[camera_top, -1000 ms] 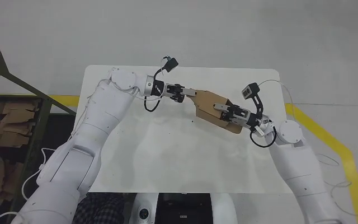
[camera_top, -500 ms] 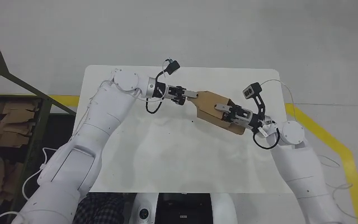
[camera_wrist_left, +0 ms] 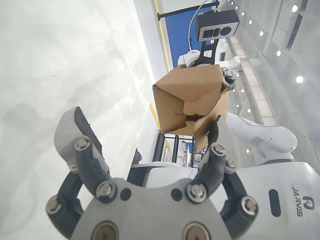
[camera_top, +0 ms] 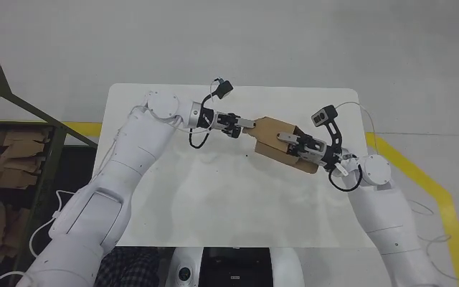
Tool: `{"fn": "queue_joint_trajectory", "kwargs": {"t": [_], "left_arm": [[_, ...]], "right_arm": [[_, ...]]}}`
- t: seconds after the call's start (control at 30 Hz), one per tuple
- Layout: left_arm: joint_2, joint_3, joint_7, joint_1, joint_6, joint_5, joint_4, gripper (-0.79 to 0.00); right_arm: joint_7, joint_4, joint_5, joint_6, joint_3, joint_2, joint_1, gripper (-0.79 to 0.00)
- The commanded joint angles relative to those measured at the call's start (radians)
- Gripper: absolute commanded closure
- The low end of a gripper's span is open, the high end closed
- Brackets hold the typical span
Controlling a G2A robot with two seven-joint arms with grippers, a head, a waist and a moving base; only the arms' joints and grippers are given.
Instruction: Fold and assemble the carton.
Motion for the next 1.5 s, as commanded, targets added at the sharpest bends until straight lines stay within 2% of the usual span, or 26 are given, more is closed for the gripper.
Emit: {"fn": "queue_joint_trajectory", "kwargs": {"t": [0.0,0.7,1.47], "left_arm": [[-0.001,0.003,0.000,0.000,0.000,-0.002,-0.002,-0.785],[-0.009,0.038,0.001,0.003,0.002,-0.007,-0.030,-0.785],[-0.016,0.061,-0.004,-0.007,-0.006,-0.017,-0.051,-0.785]], "right_arm": [[0.001,-0.001,0.004,-0.001,0.000,0.000,0.000,0.000],[0.072,0.011,0.083,0.030,0.003,0.000,0.003,0.000],[0.074,0.029,0.085,0.045,-0.015,-0.003,0.016,0.000]]}}
